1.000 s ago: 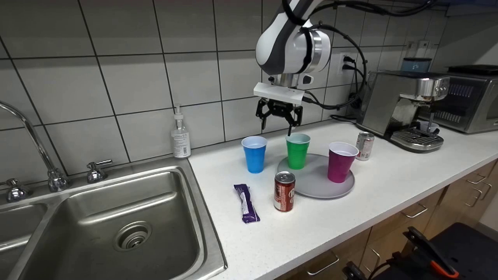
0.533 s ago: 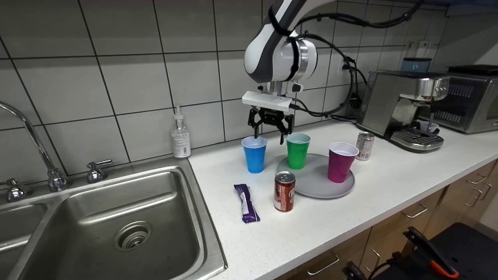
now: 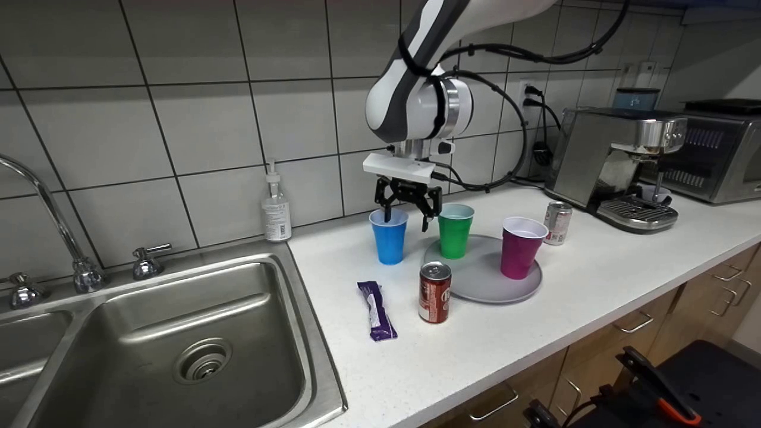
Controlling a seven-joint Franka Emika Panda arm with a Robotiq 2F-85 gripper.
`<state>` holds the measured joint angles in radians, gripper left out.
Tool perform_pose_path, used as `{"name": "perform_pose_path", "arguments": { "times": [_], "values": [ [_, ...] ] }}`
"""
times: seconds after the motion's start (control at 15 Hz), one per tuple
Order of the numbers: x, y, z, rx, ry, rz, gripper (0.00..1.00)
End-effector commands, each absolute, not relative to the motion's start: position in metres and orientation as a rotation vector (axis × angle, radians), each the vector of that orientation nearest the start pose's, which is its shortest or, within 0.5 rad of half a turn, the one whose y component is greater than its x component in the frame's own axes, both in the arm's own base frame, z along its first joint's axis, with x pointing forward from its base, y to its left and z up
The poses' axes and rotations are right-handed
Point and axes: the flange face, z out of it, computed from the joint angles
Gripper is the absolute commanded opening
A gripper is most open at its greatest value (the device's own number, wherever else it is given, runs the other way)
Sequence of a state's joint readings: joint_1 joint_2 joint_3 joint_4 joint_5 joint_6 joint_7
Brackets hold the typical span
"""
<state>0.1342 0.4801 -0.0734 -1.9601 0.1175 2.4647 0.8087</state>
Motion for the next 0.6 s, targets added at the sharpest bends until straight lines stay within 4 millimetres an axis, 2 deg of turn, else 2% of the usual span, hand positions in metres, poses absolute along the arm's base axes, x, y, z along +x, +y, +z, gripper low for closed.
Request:
{"name": "perform_pose_path", "arguments": {
  "times": [0.0, 0.13, 0.53],
  "values": [
    [0.6286, 0.0434, 0.2293, -2.8, 1.291, 0.025, 0.75],
    [0.6297, 0.0435, 0.2276, -2.798, 1.292, 0.024, 0.66],
    [0.6299, 0.0455, 0.2237, -2.803, 1.292, 0.035, 0.18]
  ]
}}
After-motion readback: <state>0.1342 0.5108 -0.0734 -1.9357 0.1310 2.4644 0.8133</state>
